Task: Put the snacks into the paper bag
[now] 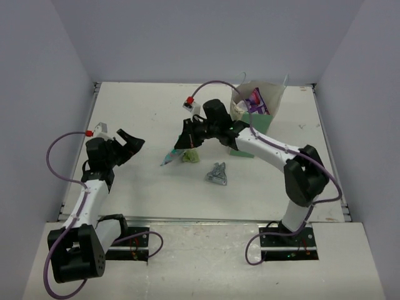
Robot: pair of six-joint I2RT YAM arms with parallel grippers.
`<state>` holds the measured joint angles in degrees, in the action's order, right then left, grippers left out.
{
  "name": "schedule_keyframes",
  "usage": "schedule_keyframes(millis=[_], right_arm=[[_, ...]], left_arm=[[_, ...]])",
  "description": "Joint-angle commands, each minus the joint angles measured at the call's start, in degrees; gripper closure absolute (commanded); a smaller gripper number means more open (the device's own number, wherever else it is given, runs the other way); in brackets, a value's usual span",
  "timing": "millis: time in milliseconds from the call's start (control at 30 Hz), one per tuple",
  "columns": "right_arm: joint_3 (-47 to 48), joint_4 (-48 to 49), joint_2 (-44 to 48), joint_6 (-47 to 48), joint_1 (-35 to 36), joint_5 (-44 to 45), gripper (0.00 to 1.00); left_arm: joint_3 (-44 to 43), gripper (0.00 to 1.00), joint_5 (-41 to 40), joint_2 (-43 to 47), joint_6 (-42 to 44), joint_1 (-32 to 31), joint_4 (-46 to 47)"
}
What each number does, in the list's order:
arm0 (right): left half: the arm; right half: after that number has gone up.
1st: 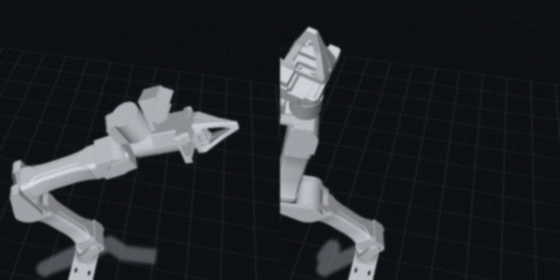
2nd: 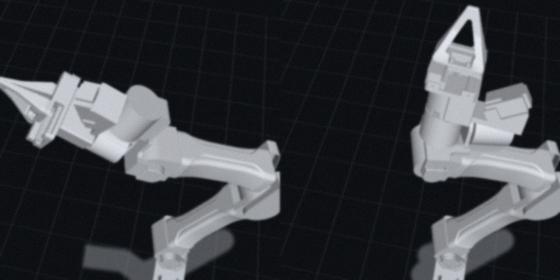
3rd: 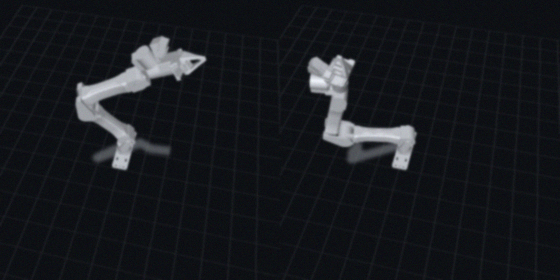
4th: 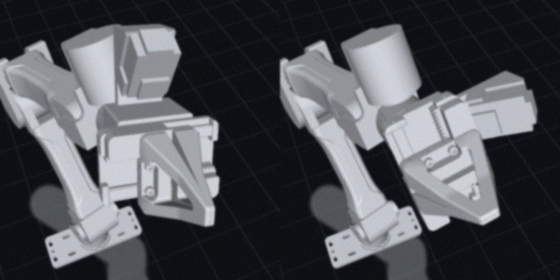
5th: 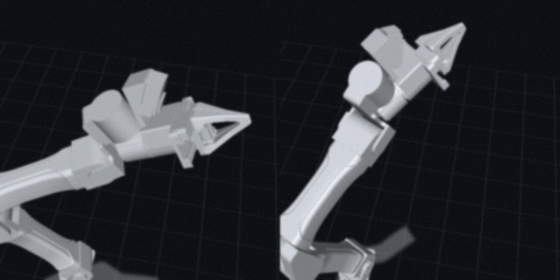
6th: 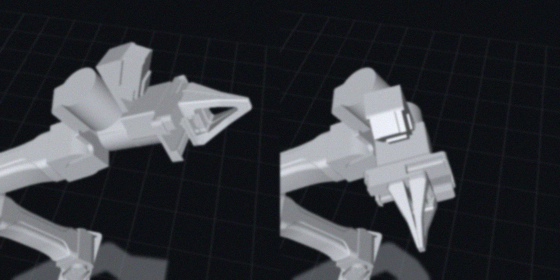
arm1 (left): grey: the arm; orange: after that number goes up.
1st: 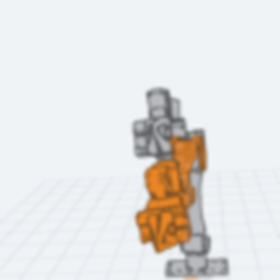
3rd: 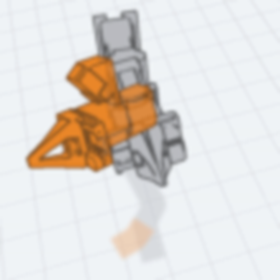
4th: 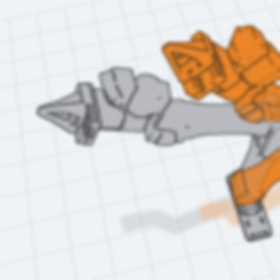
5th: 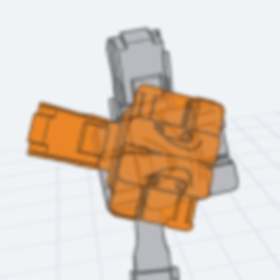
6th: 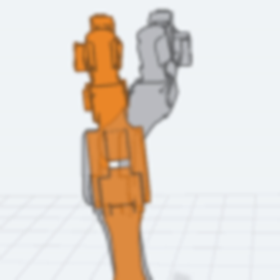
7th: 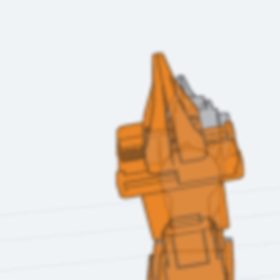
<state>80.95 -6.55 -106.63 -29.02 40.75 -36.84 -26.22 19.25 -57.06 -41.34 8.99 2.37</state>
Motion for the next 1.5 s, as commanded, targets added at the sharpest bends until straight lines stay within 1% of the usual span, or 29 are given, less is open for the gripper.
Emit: schedule_keyframes(millis=[0, 167, 267, 433, 667, 800, 900, 1000, 1100, 1367, 1467], right_arm=[[-3.9, 3.9, 11.2, 4.6, 1.6, 0.5, 1.00], [-9.6, 3.8, 21.1, 7.3, 2.8, 2.4, 1.00], [-11.0, 2.9, 27.1, 8.8, 2.8, 2.7, 1.00], [-9.8, -2.4, 35.1, 12.0, 2.8, 2.4, 1.00], [-10.1, -5.7, 42.9, 13.6, 2.8, 3.2, 1.00], [-8.8, -8.2, 44.8, 14.9, 2.8, 5.3, 1.00], [-6.9, -11.6, 45.1, 15.9, 2.8, 5.2, 1.00], [-6.3, -12.3, 46.2, 16.2, 2.8, 5.4, 1.00], [-5.2, -13.7, 46.9, 16.5, 2.7, 7.9, 1.00], [1.8, -16.3, 48.0, 16.7, 0.8, 11.4, 1.00], [4.0, -16.3, 47.7, 16.5, -0.8, 11.1, 1.00]], left_arm=[[-3.8, 0.03, 3.2, 1.8, 1.7, 0.5, -1.1], [-5.4, 0.03, 5.9, 3.3, 1.4, 0.6, -2.3], [-6.7, 0.03, 6.9, 4.3, 1.6, 0.5, -5.6], [-9.5, 0.03, 7.1, 5.4, 2.7, 0.5, -8.4], [-9.9, 0.04, 7.5, 5.6, 2.7, 0.6, -8.8], [-9.9, 0.04, 7.4, 5.6, 2.8, 0.6, -8.7], [-10.1, 0.04, 7.6, 5.7, 2.7, 0.5, -8.7], [-10.3, 0.04, 8.0, 5.7, 2.7, 0.5, -8.7], [-10.4, 0.04, 8.4, 5.8, 2.4, 0.5, -8.6], [-12.7, 0.06, 8.5, 5.6, 1.8, 0.1, -8.6], [-13.2, 0.07, 8.7, 5.8, 1.8, -0.3, -8.7]])
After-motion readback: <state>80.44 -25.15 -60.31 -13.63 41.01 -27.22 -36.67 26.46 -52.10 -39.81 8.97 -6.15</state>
